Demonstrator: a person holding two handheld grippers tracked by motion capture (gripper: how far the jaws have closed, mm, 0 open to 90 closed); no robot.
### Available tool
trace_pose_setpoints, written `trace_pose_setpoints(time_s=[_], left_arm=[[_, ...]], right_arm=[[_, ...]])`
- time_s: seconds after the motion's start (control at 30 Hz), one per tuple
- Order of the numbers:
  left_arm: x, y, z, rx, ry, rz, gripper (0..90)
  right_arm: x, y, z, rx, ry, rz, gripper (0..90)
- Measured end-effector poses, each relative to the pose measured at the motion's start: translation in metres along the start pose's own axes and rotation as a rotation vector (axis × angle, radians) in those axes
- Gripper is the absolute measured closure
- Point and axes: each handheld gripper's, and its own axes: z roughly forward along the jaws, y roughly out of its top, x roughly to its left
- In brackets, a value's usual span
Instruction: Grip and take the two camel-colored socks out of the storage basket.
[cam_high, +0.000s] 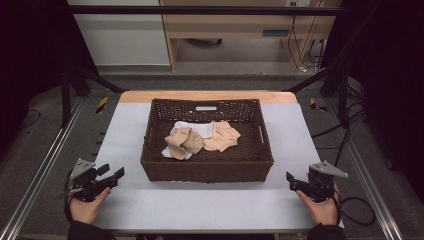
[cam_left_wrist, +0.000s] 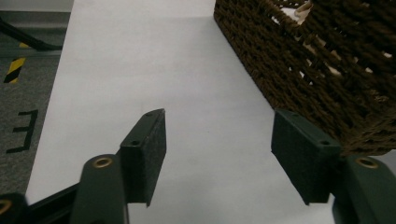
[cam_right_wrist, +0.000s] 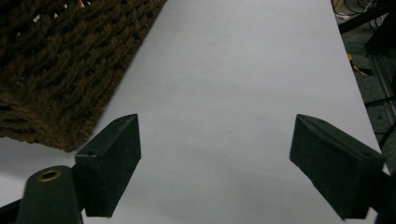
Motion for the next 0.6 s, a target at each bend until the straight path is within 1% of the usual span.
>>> trace_pose_setpoints(time_s=[0.13,0.17,0.23,0.27,0.3,0.37,0.4,0.43,0.53,0.57,0.6], left_arm=[[-0.003,0.003,-0.004,-0.019,-0.004,0.004,39.5],[-0.004,0.006,-0.007,-0.035,-0.009,0.004,40.0],[-0.006,0.009,-0.01,-0.053,-0.008,-0.003,41.2],[-0.006,0.009,-0.01,-0.053,-0.008,-0.003,41.6],[-0.006,0.011,-0.012,-0.06,-0.011,-0.007,41.6],[-0.008,0.016,-0.017,-0.087,-0.014,-0.021,41.2],[-0.008,0.016,-0.017,-0.087,-0.014,-0.021,40.8],[-0.01,0.022,-0.02,-0.102,-0.019,-0.02,40.4],[-0.012,0.026,-0.021,-0.112,-0.023,-0.016,40.2],[-0.015,0.031,-0.023,-0.118,-0.025,-0.001,40.2],[-0.015,0.031,-0.023,-0.118,-0.025,-0.001,40.2]], right_arm=[[-0.005,-0.003,-0.001,0.006,0.001,0.004,19.5],[-0.007,-0.003,-0.001,0.005,-0.001,0.007,19.9],[-0.008,-0.004,-0.002,0.005,-0.003,0.01,21.2],[-0.008,-0.004,-0.002,0.005,-0.003,0.01,21.2],[-0.009,-0.004,-0.002,0.0,-0.015,0.011,21.7],[-0.009,-0.004,-0.002,-0.002,-0.017,0.013,21.7],[-0.009,-0.004,-0.002,-0.002,-0.017,0.013,21.7],[-0.008,-0.004,-0.001,0.001,-0.017,0.012,21.5],[-0.008,-0.004,-0.001,0.0,-0.016,0.004,21.6],[-0.007,-0.004,-0.001,0.0,-0.012,0.006,21.6],[-0.007,-0.004,-0.001,0.0,-0.011,0.007,21.6]])
